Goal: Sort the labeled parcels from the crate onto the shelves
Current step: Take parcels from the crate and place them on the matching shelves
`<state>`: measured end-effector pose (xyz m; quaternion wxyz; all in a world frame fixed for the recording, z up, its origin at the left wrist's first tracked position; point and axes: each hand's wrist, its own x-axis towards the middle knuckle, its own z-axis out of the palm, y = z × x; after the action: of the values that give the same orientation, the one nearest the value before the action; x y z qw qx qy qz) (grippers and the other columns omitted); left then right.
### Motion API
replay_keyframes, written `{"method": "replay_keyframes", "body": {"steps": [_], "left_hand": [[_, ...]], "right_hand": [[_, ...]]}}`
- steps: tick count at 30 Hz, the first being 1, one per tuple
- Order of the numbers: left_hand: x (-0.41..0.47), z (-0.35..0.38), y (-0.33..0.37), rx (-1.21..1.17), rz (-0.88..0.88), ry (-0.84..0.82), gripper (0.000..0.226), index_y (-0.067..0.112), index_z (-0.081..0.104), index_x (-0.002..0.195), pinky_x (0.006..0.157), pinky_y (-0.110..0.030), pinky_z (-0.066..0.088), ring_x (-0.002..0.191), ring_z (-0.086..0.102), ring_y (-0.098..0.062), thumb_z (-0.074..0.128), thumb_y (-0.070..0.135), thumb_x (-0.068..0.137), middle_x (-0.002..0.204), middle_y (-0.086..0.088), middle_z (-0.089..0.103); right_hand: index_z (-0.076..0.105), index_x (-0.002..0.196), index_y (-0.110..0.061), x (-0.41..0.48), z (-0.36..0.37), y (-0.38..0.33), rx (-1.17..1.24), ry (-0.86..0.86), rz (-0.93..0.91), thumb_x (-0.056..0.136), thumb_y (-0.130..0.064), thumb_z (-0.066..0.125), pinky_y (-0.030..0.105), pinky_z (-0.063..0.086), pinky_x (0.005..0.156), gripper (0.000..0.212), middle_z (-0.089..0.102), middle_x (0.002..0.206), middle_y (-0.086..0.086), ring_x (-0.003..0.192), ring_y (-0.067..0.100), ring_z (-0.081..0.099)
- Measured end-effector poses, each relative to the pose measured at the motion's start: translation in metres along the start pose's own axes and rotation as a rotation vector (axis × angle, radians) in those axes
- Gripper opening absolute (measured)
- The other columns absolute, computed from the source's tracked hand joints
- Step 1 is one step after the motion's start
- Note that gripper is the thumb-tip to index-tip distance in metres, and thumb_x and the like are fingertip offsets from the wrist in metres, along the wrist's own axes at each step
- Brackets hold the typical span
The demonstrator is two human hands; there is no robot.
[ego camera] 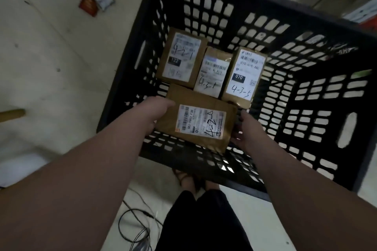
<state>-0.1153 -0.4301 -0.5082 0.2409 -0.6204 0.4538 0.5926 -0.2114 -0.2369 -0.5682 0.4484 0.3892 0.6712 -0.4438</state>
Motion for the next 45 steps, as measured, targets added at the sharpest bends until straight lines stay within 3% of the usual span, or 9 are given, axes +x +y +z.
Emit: {"method": "replay_keyframes", "body": {"steps": [4, 8, 13, 20, 30, 34, 39, 42, 45], "left_hand": [[0.009, 0.004, -0.006, 0.08, -0.02, 0.004, 0.026, 0.009, 0.064, 0.113, 0.079, -0.032, 0.053, 0.089, 0.065, -0.019, 0.057, 0.026, 0.094, 0.099, -0.007, 0.07], [-0.005, 0.004, 0.003, 0.085, 0.009, -0.016, 0.021, 0.017, 0.058, 0.111, 0.057, -0.023, 0.039, 0.074, 0.055, -0.009, 0.058, 0.027, 0.094, 0.083, 0.002, 0.061], [-0.034, 0.005, 0.014, 0.119, 0.084, -0.027, 0.021, 0.015, 0.055, 0.11, 0.058, -0.022, 0.041, 0.076, 0.057, -0.011, 0.056, 0.028, 0.095, 0.085, 0.002, 0.061], [-0.079, -0.002, 0.03, 0.114, 0.168, 0.009, 0.012, 0.013, 0.059, 0.102, 0.067, -0.031, 0.047, 0.083, 0.063, -0.019, 0.056, 0.021, 0.094, 0.09, -0.003, 0.067], [-0.185, -0.006, 0.09, 0.146, 0.455, 0.083, 0.026, 0.013, 0.062, 0.108, 0.075, -0.036, 0.051, 0.091, 0.063, -0.027, 0.063, 0.019, 0.084, 0.103, -0.011, 0.067], [-0.237, 0.002, 0.111, -0.01, 0.627, 0.011, 0.019, 0.016, 0.064, 0.106, 0.084, -0.036, 0.05, 0.088, 0.063, -0.02, 0.063, 0.018, 0.087, 0.103, -0.006, 0.068], [-0.291, 0.017, 0.11, -0.171, 0.636, -0.012, 0.081, 0.024, 0.027, 0.147, 0.102, -0.051, 0.04, 0.109, 0.042, -0.02, 0.071, 0.041, 0.081, 0.142, -0.007, 0.042], [-0.312, 0.024, 0.098, -0.186, 0.55, -0.247, 0.115, 0.035, 0.026, 0.145, 0.095, -0.055, 0.043, 0.121, 0.046, -0.028, 0.083, 0.062, 0.049, 0.144, -0.009, 0.044], [-0.326, 0.033, 0.082, -0.154, 0.557, -0.414, 0.119, 0.043, 0.028, 0.142, 0.099, -0.063, 0.039, 0.121, 0.052, -0.03, 0.085, 0.064, 0.04, 0.136, -0.003, 0.054]], "right_hand": [[0.057, 0.098, -0.02, 0.001, 0.007, -0.002, 0.067, 0.006, 0.032, 0.101, -0.038, 0.048, 0.04, 0.055, 0.082, 0.02, 0.062, 0.09, 0.0, 0.082, 0.02, 0.061], [0.063, 0.095, -0.016, -0.008, -0.005, -0.007, 0.106, -0.029, 0.065, 0.099, -0.039, 0.052, 0.035, 0.052, 0.063, 0.026, 0.065, 0.082, 0.004, 0.072, 0.02, 0.062], [0.072, 0.112, -0.016, -0.027, -0.031, -0.012, 0.041, -0.262, 0.047, 0.092, -0.058, 0.053, 0.047, 0.055, 0.091, 0.05, 0.075, 0.103, 0.01, 0.1, 0.031, 0.07], [0.07, 0.118, -0.018, -0.07, -0.056, -0.038, -0.004, -0.395, 0.071, 0.062, -0.082, 0.058, 0.051, 0.048, 0.102, 0.085, 0.072, 0.114, 0.012, 0.11, 0.032, 0.066], [0.071, 0.107, -0.021, -0.183, -0.101, -0.092, 0.021, -0.459, -0.176, 0.068, -0.057, 0.07, 0.052, 0.046, 0.102, 0.053, 0.073, 0.111, 0.011, 0.109, 0.031, 0.064], [0.069, 0.122, -0.027, -0.219, -0.121, -0.099, 0.196, -0.506, -0.24, 0.041, -0.066, 0.084, 0.044, 0.023, 0.116, 0.091, 0.065, 0.129, 0.009, 0.12, 0.023, 0.051], [0.068, 0.122, -0.028, -0.265, -0.129, -0.086, 0.482, -0.574, -0.302, 0.054, -0.072, 0.076, 0.029, 0.037, 0.078, 0.082, 0.065, 0.121, 0.002, 0.097, 0.019, 0.047], [0.066, 0.111, -0.025, -0.293, -0.131, -0.076, 0.534, -0.518, -0.332, 0.078, -0.07, 0.056, 0.02, 0.04, 0.056, 0.056, 0.067, 0.082, -0.002, 0.055, 0.008, 0.043], [0.064, 0.103, -0.025, -0.32, -0.132, -0.066, 0.526, -0.511, -0.381, 0.074, -0.068, 0.057, 0.019, 0.042, 0.049, 0.053, 0.063, 0.073, -0.003, 0.052, 0.008, 0.039]]}}
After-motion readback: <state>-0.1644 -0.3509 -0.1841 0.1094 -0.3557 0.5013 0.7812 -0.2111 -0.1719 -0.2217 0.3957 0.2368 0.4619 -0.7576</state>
